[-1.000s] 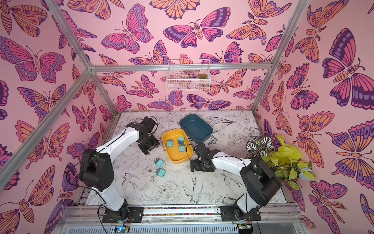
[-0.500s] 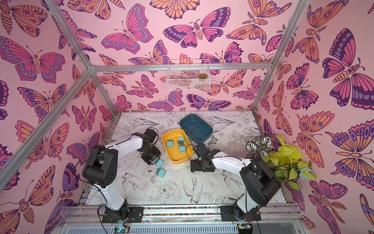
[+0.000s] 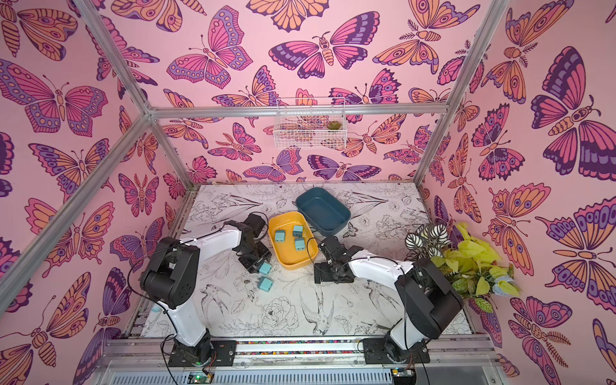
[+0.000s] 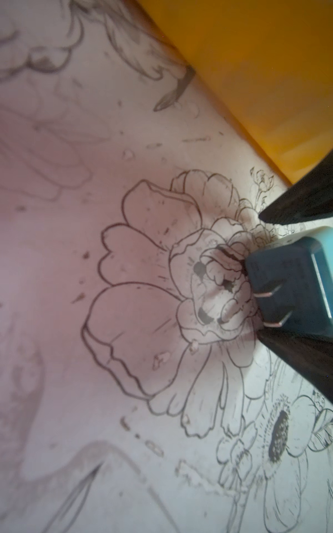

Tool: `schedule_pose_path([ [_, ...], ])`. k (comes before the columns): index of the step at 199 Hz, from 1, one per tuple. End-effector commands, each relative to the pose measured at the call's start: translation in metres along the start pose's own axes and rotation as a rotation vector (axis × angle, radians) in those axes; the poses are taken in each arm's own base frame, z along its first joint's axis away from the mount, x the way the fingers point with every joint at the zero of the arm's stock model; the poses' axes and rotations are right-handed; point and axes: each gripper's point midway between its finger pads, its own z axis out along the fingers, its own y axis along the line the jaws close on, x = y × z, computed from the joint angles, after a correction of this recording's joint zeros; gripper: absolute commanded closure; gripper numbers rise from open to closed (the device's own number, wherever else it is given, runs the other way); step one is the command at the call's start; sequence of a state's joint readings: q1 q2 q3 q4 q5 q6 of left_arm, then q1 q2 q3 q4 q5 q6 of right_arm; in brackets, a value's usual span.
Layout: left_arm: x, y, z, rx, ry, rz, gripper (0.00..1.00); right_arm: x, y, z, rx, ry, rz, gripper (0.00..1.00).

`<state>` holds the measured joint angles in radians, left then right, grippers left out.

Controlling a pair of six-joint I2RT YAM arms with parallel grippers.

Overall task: Place the plugs by color into the storage box
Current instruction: Pick up the plug from the center of the board.

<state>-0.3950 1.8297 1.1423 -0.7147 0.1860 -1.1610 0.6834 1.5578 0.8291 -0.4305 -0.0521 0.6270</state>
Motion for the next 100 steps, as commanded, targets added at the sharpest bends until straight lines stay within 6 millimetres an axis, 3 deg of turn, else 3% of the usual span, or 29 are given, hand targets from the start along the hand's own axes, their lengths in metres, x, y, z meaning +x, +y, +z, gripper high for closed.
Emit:
schedule_pose_path([
  [1,0.001,0.013,0.033,-0.059,0.019,0.003,0.46,0.009,-0.007,0.003,0.034,0.023,-0.013,0.02],
  [49,0.003,0.014,0.04,-0.081,0.025,0.008,0.56,0.012,-0.009,0.004,0.031,0.026,-0.005,0.02],
  [68,0.006,0.012,0.038,-0.068,0.033,0.013,0.49,0.013,-0.008,0.005,0.029,0.031,-0.007,0.02],
  [86,0.009,0.01,0.031,-0.048,0.033,0.016,0.32,0.013,-0.009,0.005,0.029,0.031,-0.005,0.02],
  [100,0.014,0.01,0.025,-0.032,0.039,0.011,0.26,0.012,-0.008,0.005,0.028,0.029,-0.007,0.02],
])
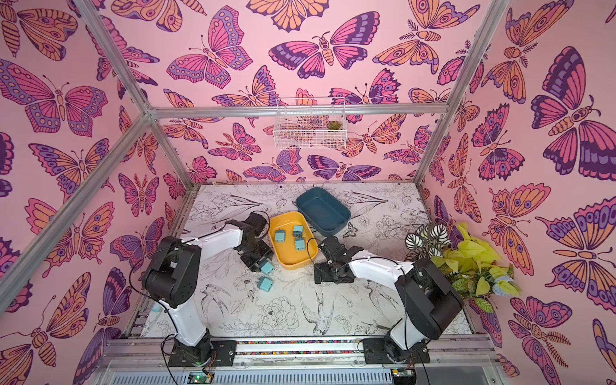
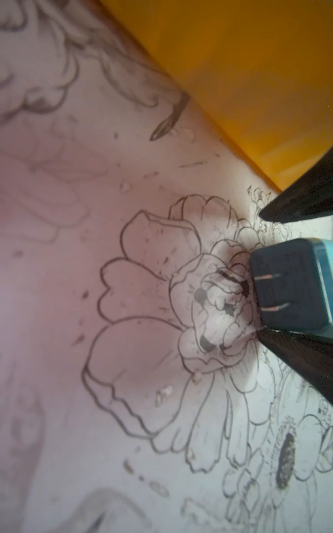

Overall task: Place the plugs by color into the storage box
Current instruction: Pick up the plug from the center of the board.

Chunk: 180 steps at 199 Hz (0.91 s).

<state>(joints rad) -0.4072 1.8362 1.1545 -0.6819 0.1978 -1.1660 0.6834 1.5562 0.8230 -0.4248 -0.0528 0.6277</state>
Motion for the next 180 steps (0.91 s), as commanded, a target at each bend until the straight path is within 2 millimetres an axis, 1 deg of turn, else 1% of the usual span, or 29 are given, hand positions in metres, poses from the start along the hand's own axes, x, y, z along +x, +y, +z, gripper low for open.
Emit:
schedule_pose_path([
  [1,0.013,0.024,0.024,-0.068,0.042,-0.005,0.26,0.012,-0.008,0.004,0.029,0.029,-0.008,0.02],
  [28,0.023,0.02,0.019,-0.051,0.05,0.004,0.25,0.011,-0.008,0.005,0.029,0.029,-0.008,0.02],
  [50,0.032,0.02,0.021,-0.054,0.065,0.002,0.25,0.011,-0.006,0.005,0.026,0.031,-0.01,0.02],
  [68,0.039,0.024,0.025,-0.074,0.074,-0.006,0.27,0.012,-0.008,0.005,0.03,0.032,-0.011,0.02],
  [82,0.041,0.027,0.03,-0.093,0.083,-0.011,0.29,0.013,-0.009,0.005,0.031,0.032,-0.011,0.02],
  [96,0.04,0.028,0.034,-0.109,0.088,-0.014,0.34,0.014,-0.01,0.005,0.034,0.035,-0.012,0.02],
  [106,0.039,0.028,0.035,-0.115,0.079,-0.016,0.38,0.014,-0.01,0.005,0.033,0.035,-0.013,0.02],
  [120,0.036,0.03,0.034,-0.127,0.065,-0.016,0.41,0.015,-0.01,0.004,0.035,0.035,-0.015,0.02],
  [139,0.033,0.033,0.031,-0.14,0.052,-0.012,0.4,0.016,-0.013,0.003,0.044,0.032,-0.013,0.02],
  [150,0.032,0.035,0.029,-0.151,0.047,-0.011,0.36,0.016,-0.013,0.003,0.043,0.032,-0.016,0.02],
  [163,0.031,0.04,0.027,-0.174,0.037,-0.021,0.29,0.015,-0.013,0.004,0.043,0.033,-0.017,0.02],
  [180,0.03,0.046,0.028,-0.197,0.023,-0.048,0.28,0.014,-0.012,0.005,0.04,0.035,-0.02,0.02],
])
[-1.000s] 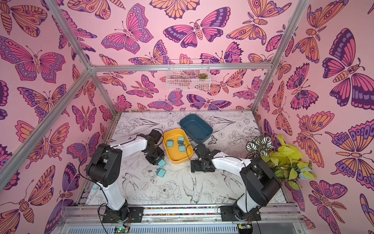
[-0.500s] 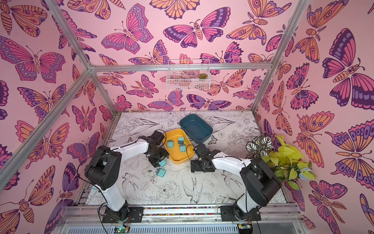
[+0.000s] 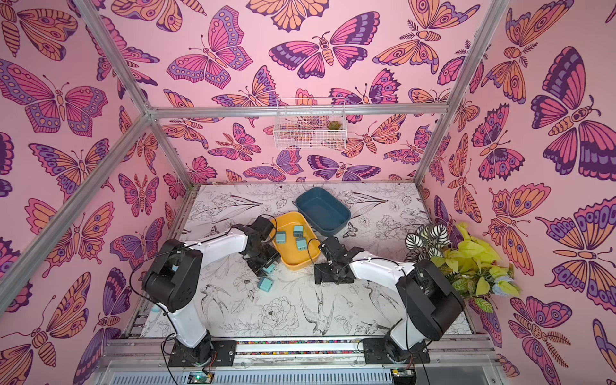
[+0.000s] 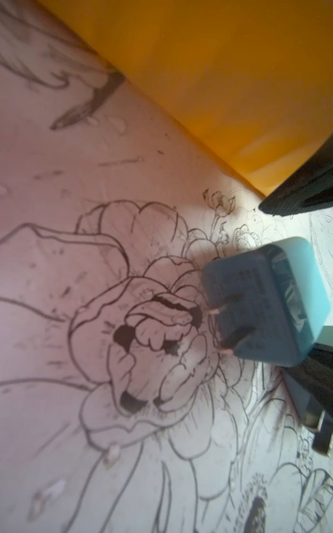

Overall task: Place the plugs by color into the storage box
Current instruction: Pick up the plug from the center of the board.

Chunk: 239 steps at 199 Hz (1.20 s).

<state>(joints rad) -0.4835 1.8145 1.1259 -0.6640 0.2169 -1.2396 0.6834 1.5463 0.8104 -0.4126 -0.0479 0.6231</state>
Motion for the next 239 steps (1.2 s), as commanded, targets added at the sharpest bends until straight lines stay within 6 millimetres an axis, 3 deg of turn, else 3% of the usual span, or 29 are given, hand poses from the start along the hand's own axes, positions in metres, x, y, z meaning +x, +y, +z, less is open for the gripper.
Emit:
schedule_pose_path([
  [1,0.0,0.051,0.024,-0.203,-0.006,-0.053,0.28,0.014,-0.01,0.005,0.04,0.045,-0.015,0.02],
  [32,-0.011,0.052,0.022,-0.21,-0.052,-0.054,0.32,0.013,-0.01,0.006,0.041,0.047,-0.022,0.02],
  [50,-0.015,0.054,0.02,-0.215,-0.061,-0.068,0.39,0.014,-0.01,0.006,0.044,0.048,-0.027,0.02],
  [141,-0.017,0.058,0.022,-0.228,-0.061,-0.063,0.52,0.015,-0.012,0.005,0.054,0.051,-0.04,0.02],
  [188,-0.026,0.044,-0.005,-0.201,-0.119,-0.013,0.52,0.015,-0.014,0.004,0.058,0.049,-0.042,0.02],
  [239,-0.028,0.014,-0.038,-0.121,-0.148,0.059,0.53,0.016,-0.014,0.004,0.06,0.05,-0.048,0.02],
])
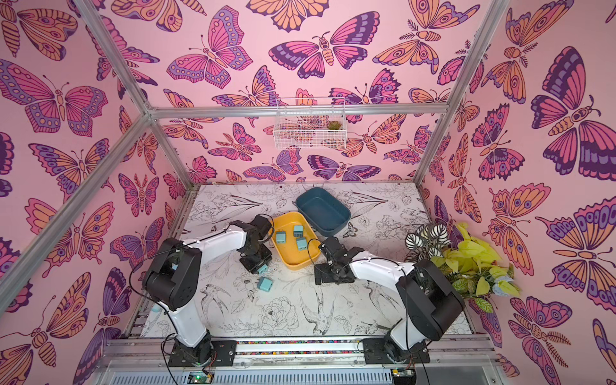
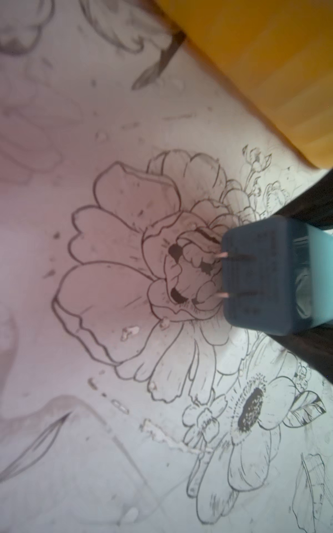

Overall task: Place the plugs by color into the storage box
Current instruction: Pick up the plug from the center of the board.

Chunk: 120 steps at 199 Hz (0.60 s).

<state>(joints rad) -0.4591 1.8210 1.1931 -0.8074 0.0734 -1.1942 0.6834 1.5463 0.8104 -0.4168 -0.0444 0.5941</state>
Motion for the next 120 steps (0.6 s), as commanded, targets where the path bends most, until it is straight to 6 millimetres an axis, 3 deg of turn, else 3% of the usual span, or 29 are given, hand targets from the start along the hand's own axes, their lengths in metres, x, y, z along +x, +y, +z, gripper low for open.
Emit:
schedule_pose_path([
  [1,-0.006,-0.004,-0.023,0.007,-0.042,0.047,0.53,0.015,-0.013,0.004,0.055,0.048,-0.02,0.02],
  [37,-0.01,-0.011,-0.045,0.05,-0.08,0.054,0.53,0.015,-0.012,0.003,0.053,0.047,-0.023,0.02],
  [81,-0.017,-0.045,-0.079,0.127,-0.133,0.117,0.53,0.015,-0.012,0.004,0.051,0.051,-0.023,0.02],
  [120,-0.013,-0.075,-0.085,0.156,-0.143,0.164,0.53,0.017,-0.014,0.004,0.054,0.05,-0.015,0.02],
])
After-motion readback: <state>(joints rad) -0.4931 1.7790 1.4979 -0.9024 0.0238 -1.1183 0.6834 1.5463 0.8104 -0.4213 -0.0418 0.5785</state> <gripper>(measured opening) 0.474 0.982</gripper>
